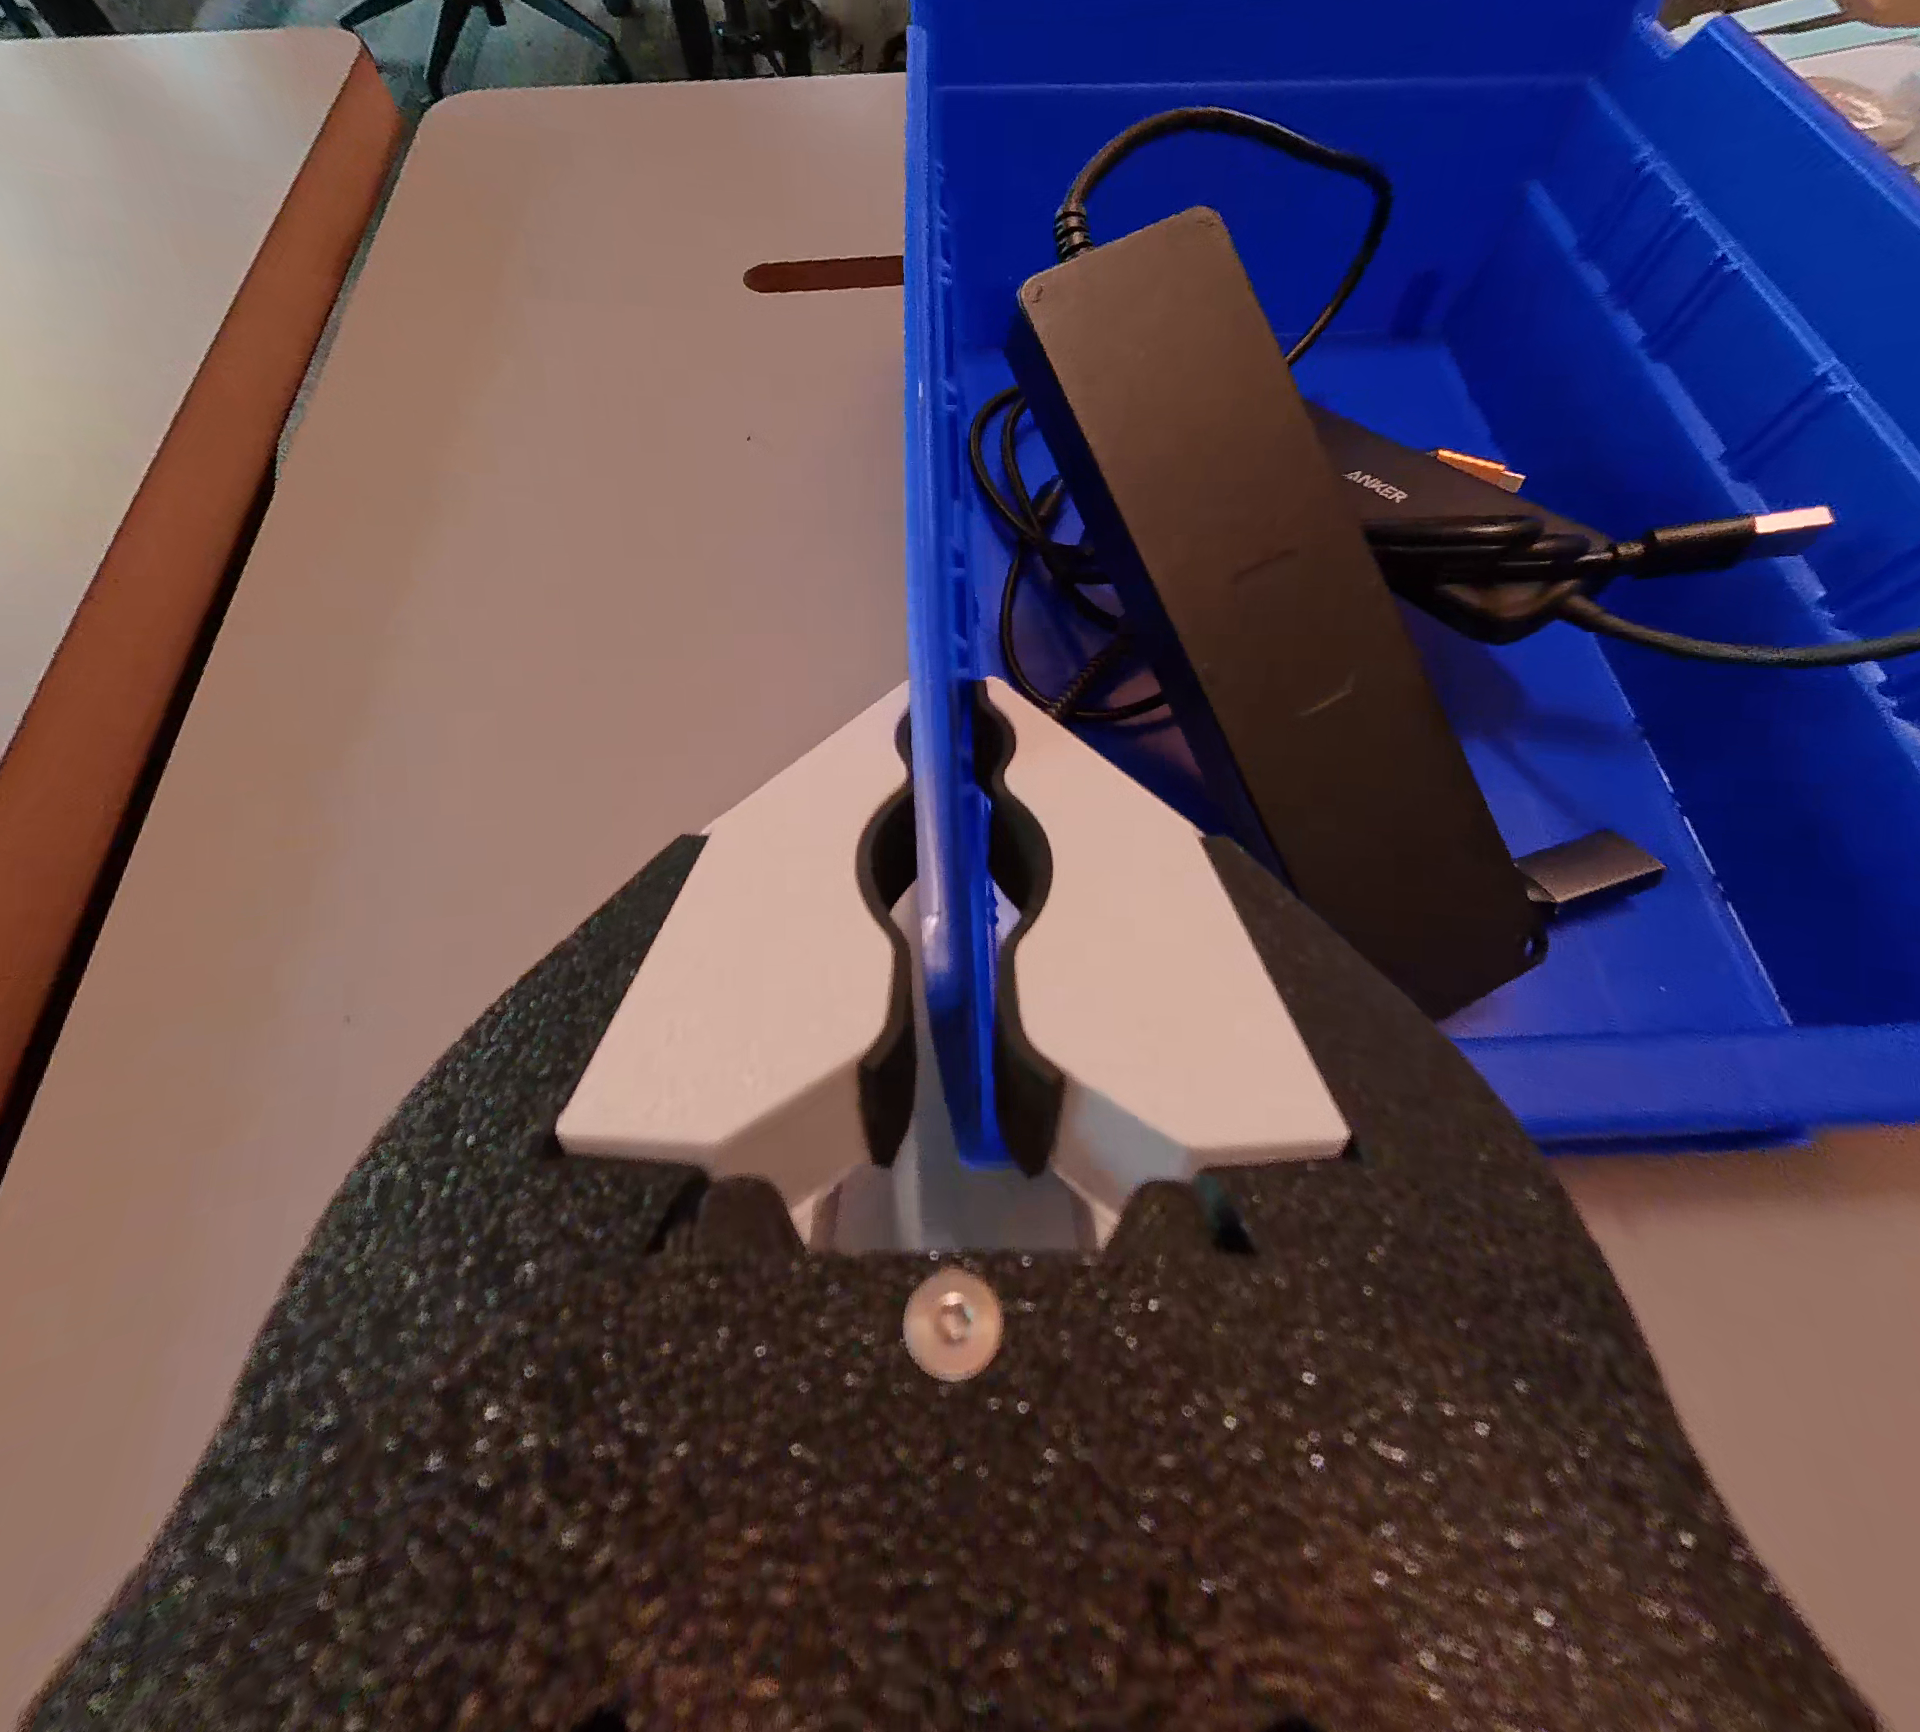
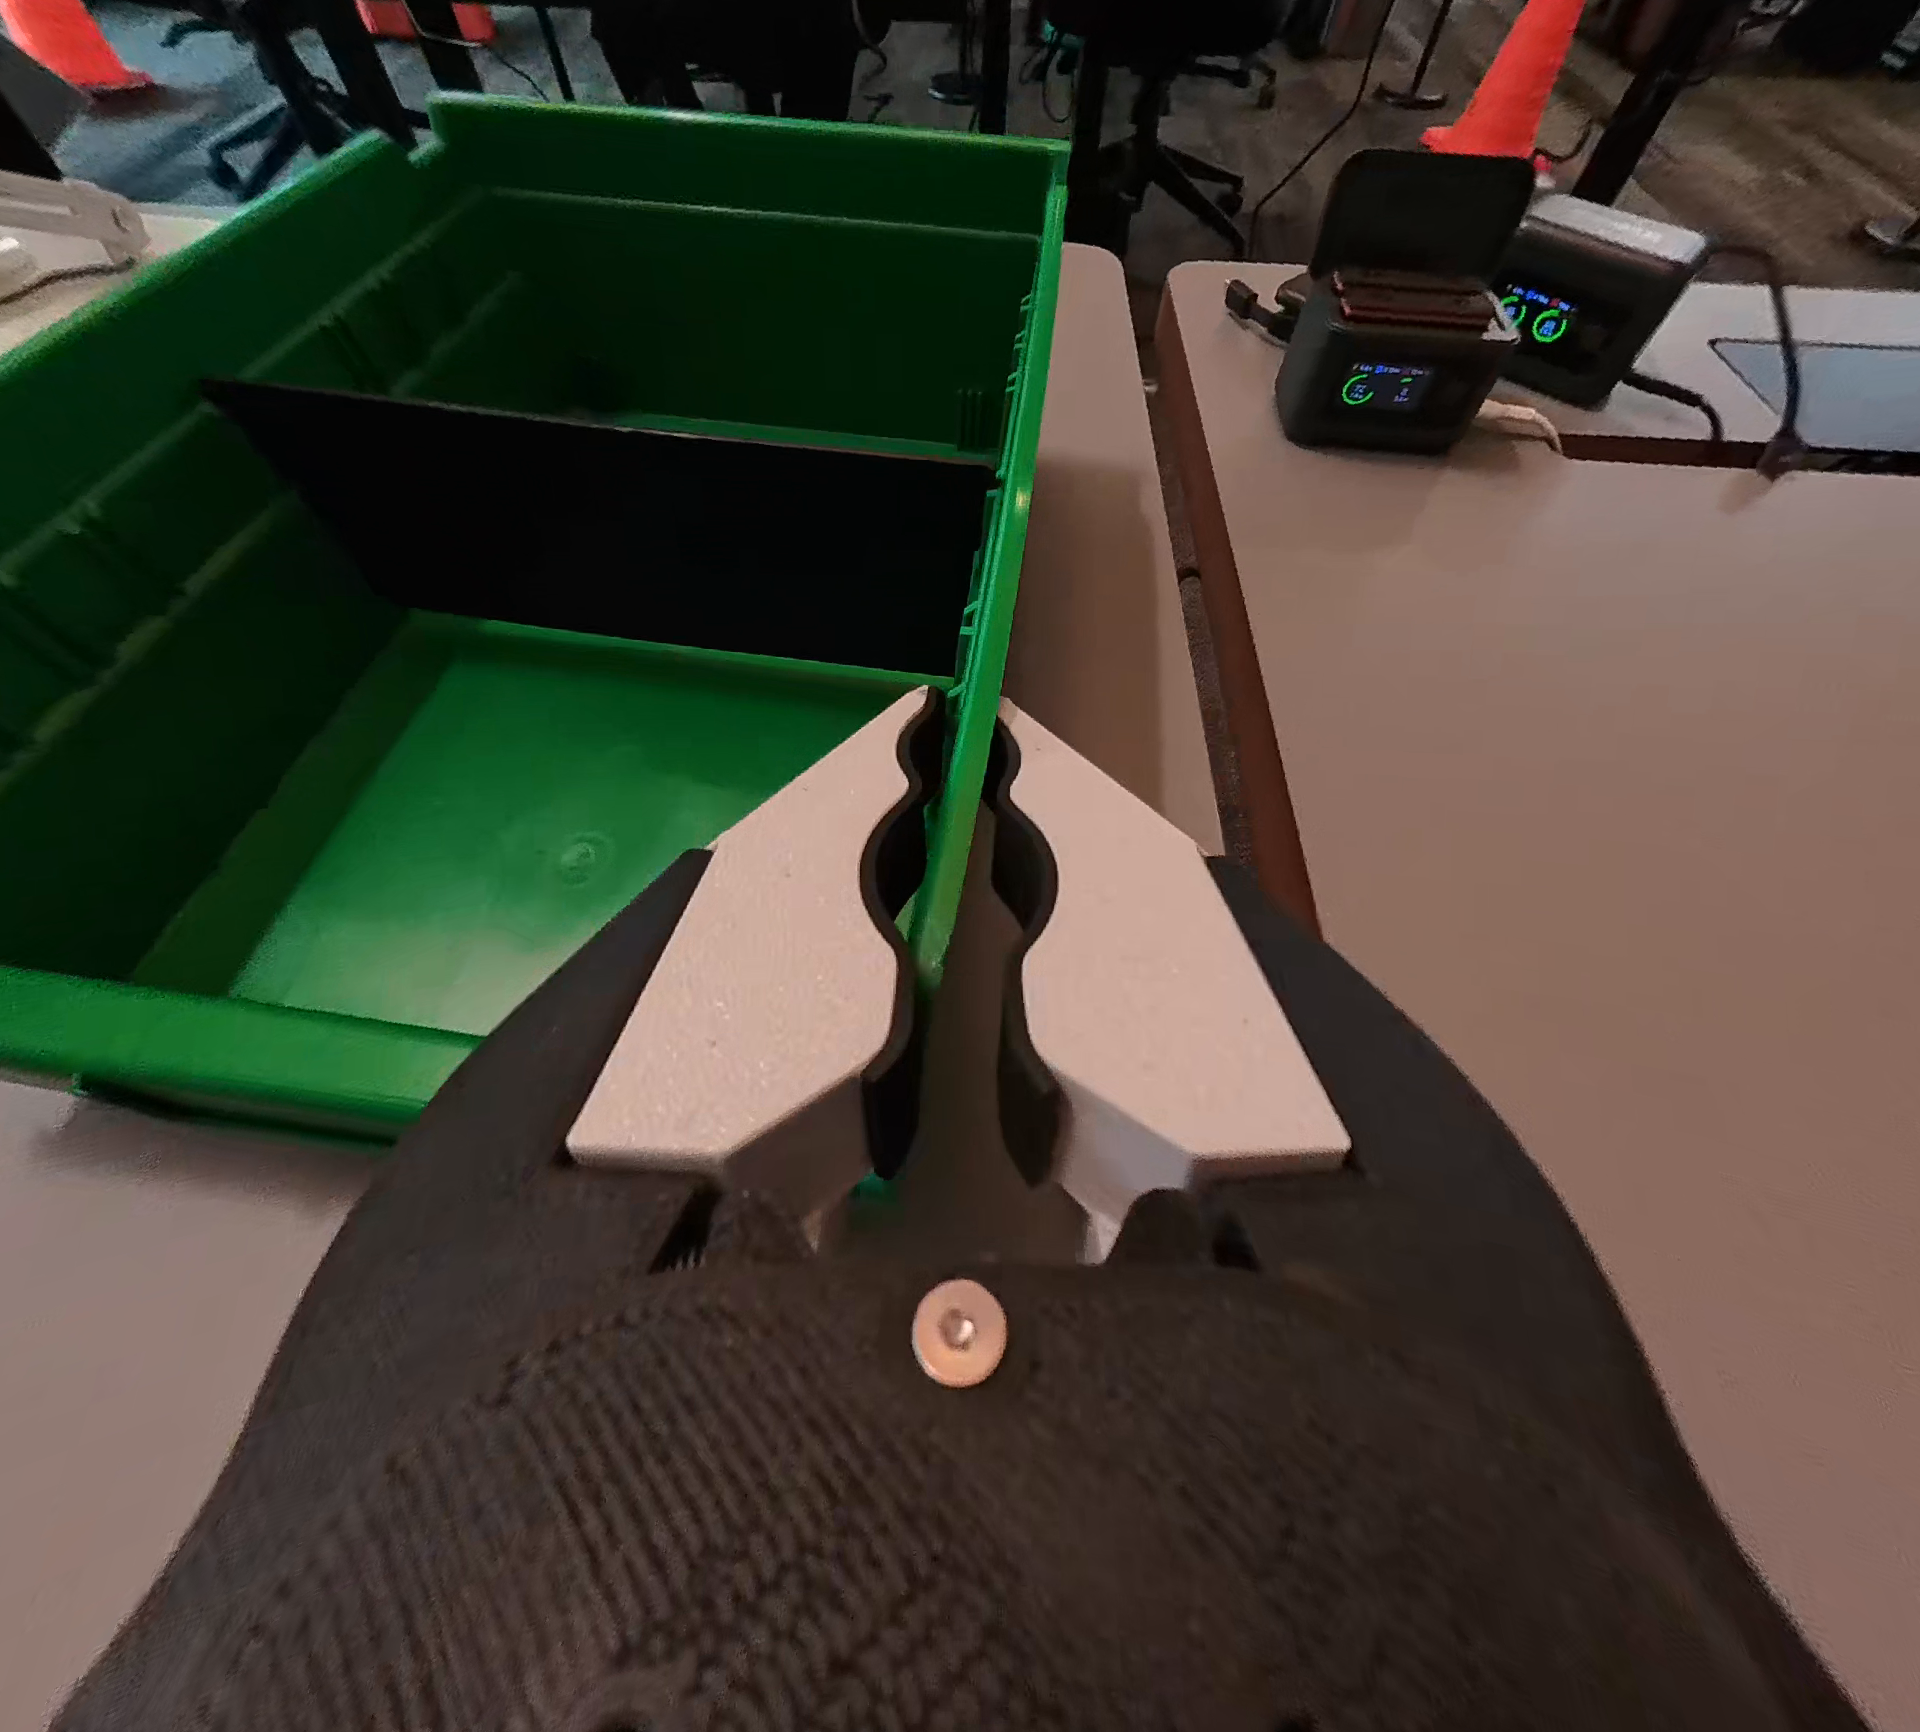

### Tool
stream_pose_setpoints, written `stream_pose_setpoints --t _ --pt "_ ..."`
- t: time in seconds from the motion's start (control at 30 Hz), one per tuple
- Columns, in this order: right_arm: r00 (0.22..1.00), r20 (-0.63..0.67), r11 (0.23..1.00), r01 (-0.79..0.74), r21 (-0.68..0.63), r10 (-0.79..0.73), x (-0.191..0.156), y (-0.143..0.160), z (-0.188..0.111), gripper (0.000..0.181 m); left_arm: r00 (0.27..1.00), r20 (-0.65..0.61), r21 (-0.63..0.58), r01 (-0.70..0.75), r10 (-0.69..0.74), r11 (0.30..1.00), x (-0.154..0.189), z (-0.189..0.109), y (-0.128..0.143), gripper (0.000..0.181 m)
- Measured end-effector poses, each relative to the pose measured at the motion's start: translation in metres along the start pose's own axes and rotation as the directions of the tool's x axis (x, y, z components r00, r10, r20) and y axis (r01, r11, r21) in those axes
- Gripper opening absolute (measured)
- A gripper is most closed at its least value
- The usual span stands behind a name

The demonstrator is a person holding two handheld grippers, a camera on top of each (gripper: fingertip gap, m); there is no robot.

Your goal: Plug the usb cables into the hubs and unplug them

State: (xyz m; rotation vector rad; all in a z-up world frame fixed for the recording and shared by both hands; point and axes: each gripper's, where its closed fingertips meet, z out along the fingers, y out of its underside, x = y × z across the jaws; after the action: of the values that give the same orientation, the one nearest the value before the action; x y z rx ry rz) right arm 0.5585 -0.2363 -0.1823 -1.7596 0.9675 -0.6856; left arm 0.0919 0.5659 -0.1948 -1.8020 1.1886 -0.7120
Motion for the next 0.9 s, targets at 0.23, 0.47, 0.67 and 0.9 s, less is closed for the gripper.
stream_pose_setpoints --t 0.23,0.47,0.67,0.9 --pt "0.992 -0.123 0.971 0.003 0.241 0.027 0.004 -0.050 -0.061 0.047 0.991 0.131 0.045 -0.037 0.031 0.998 0.008 -0.039 -0.038 0.049" --pt "0.928 0.335 0.884 -0.011 0.467 -0.166 -0.199 -0.098 -0.100 0.057 0.997 -0.034 -0.319 0.049 -0.063 0.947 0.082 0.000 -0.023 0.071" --pt "0.783 0.497 0.897 0.169 0.409 -0.374 -0.338 -0.067 -0.068 0.083 0.974 0.212 -0.391 0.158 -0.078 0.907 0.050 0.044 -0.007 0.083" --pt "0.681 0.598 0.888 0.180 0.423 -0.422 -0.396 -0.057 -0.066 0.100 0.958 0.267 -0.428 0.218 -0.108 0.877 0.042 0.063 0.002 0.076"
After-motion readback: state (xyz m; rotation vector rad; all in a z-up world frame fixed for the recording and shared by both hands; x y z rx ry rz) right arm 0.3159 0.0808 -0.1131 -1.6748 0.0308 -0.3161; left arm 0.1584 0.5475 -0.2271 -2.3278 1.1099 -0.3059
